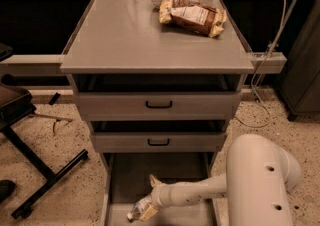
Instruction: Pick blue plastic bottle from bottom drawer and place on counter
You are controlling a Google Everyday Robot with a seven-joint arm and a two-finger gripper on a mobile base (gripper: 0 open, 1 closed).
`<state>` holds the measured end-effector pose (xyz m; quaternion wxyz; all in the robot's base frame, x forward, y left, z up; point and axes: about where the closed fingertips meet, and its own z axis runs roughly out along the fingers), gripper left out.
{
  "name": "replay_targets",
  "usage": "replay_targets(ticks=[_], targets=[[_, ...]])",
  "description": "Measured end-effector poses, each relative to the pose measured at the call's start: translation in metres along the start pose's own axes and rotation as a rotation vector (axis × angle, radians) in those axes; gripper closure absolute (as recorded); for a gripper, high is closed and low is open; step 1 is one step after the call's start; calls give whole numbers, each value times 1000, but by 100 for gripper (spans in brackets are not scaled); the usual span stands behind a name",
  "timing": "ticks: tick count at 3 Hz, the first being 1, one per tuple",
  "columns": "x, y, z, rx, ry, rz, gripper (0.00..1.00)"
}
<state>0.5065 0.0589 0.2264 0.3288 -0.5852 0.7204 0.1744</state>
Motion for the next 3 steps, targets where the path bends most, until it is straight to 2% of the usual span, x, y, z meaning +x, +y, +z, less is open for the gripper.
replay_targets(ticks=[2,3], targets=[[17,-6,28,17,0,39,0],[38,-4,55,24,8,77,0]])
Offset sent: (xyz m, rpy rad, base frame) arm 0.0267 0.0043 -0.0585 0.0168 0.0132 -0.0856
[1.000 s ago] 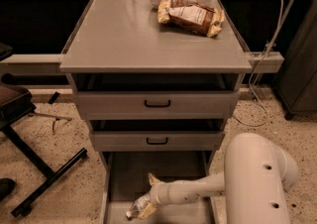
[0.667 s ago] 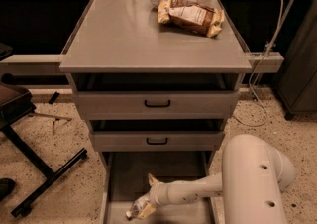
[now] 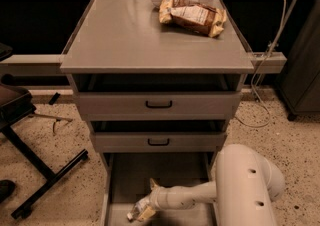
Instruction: Pick blue plastic bottle from bottom drawer and place on counter
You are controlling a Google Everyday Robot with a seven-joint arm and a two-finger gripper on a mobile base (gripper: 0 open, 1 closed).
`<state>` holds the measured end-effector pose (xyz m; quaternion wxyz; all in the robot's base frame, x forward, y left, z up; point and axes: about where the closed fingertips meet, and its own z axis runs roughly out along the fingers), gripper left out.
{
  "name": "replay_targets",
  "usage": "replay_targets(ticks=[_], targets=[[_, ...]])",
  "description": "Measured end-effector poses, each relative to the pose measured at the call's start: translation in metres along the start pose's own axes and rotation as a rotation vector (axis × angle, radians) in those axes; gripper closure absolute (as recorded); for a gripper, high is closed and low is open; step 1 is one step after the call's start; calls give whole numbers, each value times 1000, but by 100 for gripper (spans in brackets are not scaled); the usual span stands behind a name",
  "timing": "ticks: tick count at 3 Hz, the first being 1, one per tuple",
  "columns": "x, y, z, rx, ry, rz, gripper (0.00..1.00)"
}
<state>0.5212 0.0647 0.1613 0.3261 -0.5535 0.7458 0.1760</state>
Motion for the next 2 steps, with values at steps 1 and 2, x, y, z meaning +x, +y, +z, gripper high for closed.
replay_targets(ticks=[1,2], targets=[[5,2,5,-6,9,-3,0],[11,4,12,-16,22,-1,0]])
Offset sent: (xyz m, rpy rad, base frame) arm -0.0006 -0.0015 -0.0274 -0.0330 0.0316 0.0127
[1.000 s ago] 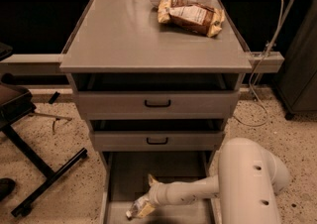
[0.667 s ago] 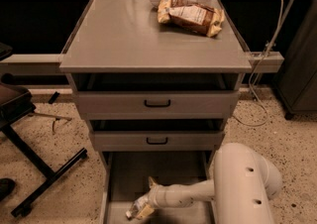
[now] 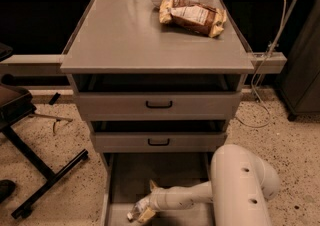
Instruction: Pick blue plastic bottle from bottom drawer and place on counter
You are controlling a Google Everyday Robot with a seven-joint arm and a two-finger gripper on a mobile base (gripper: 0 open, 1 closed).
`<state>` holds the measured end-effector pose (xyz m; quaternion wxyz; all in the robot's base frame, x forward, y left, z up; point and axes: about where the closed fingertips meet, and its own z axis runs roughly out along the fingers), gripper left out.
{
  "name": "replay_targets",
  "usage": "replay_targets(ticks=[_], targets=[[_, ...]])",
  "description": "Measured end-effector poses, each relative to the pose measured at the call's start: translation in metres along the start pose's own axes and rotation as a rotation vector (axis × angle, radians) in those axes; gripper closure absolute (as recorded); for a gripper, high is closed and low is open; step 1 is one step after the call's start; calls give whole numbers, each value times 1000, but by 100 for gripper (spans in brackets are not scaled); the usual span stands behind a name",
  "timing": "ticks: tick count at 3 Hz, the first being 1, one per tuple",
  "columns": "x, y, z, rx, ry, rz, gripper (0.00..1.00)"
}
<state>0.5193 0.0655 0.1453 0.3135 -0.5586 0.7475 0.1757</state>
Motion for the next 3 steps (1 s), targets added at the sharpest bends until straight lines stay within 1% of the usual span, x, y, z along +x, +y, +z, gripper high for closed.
replay_targets(ticks=[1,2,3], targets=[[6,2,7,-13,10,1,0],[6,2,7,-13,10,1,19],[6,2,7,-13,10,1,42]])
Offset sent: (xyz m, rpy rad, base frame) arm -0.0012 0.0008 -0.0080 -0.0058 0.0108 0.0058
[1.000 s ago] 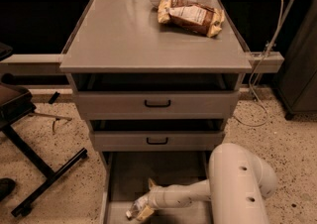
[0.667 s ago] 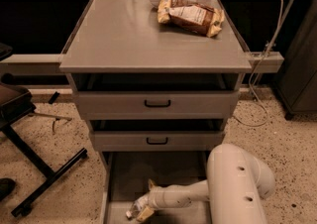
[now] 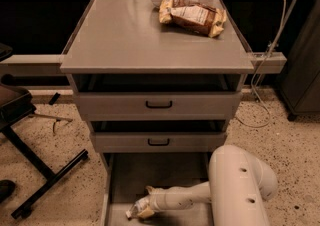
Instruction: Pick blue plastic bottle from bottom drawer and place on counter
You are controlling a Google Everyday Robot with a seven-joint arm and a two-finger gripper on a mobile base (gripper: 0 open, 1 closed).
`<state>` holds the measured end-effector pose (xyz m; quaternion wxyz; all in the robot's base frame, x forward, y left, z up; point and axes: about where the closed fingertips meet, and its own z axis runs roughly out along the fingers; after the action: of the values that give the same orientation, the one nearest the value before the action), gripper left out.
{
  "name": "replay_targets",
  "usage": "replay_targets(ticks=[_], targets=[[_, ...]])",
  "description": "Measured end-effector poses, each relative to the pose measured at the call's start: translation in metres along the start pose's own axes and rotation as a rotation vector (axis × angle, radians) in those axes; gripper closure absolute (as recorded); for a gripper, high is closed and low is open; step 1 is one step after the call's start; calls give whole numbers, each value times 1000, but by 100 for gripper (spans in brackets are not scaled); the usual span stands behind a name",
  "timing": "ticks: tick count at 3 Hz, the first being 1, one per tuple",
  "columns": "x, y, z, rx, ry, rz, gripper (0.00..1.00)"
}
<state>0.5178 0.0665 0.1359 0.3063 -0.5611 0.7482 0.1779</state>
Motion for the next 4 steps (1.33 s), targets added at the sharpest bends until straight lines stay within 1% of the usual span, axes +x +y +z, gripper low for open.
replay_targets(ticks=[1,2,3,4], targets=[[-1,0,0,0,-1,-1,65],[-24,-8,-38,32,-51,-4,88],[-73,-22,-105,51,-122,-16,100],[-127,-41,-173,64,-203,-66,100]])
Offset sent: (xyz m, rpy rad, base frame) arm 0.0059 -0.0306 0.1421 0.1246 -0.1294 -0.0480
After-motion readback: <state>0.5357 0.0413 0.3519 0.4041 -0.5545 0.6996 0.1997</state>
